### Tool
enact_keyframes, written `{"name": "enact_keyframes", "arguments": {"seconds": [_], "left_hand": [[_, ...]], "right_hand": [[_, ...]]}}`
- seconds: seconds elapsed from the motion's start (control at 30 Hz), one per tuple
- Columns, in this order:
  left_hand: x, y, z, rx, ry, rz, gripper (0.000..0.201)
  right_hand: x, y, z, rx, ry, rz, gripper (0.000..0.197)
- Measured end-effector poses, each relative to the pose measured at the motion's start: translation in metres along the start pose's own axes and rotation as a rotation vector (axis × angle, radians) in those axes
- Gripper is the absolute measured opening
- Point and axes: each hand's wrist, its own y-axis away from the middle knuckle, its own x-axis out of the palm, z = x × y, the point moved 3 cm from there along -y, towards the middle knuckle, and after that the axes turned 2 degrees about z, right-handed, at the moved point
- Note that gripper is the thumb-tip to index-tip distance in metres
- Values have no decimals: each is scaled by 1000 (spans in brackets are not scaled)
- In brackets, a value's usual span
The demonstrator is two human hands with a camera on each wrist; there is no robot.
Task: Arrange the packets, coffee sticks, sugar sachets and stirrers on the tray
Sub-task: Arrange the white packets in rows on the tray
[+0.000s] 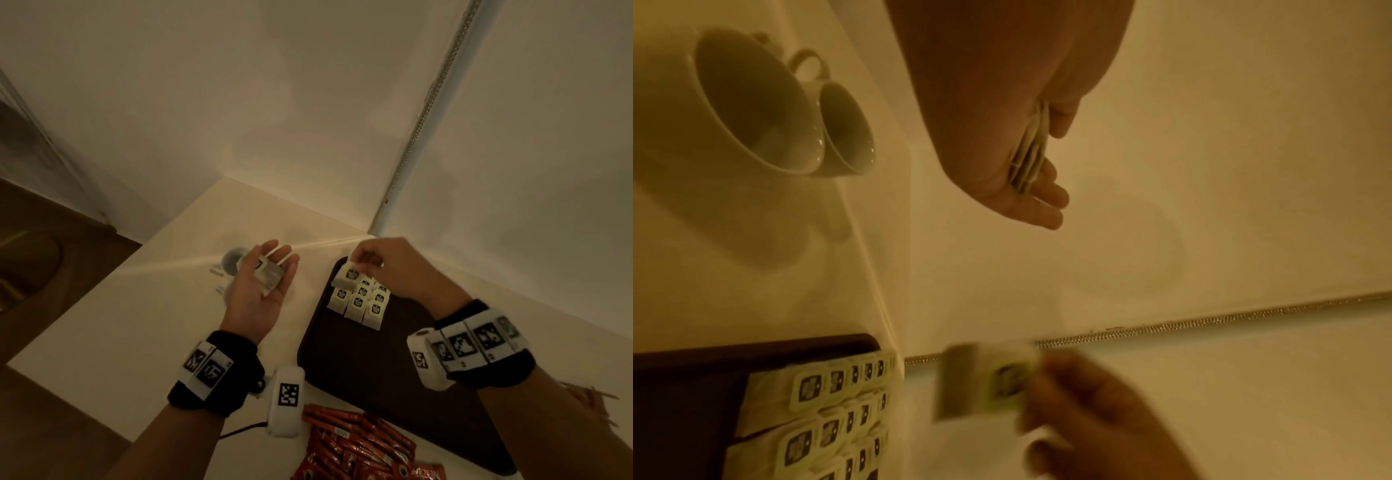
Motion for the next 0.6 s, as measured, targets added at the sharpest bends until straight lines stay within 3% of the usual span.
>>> {"name": "enact_keyframes", "arguments": {"seconds": [0.1,0.3,0.5,0.6], "left_hand": [[0,-2,-4,-51,-44,41,28],[3,-2,0,-153,-46,57,42],[4,-3,0,-214,-76,72,58],[4,-4,0,-222,-96,71,59]], "right_hand": [[47,-5,-36,148,15,156,16],[108,-19,-72,214,32,324,22],[121,-39,-96,278,-62,98,12],[125,-48,-106,303,-46,53,11]]}}
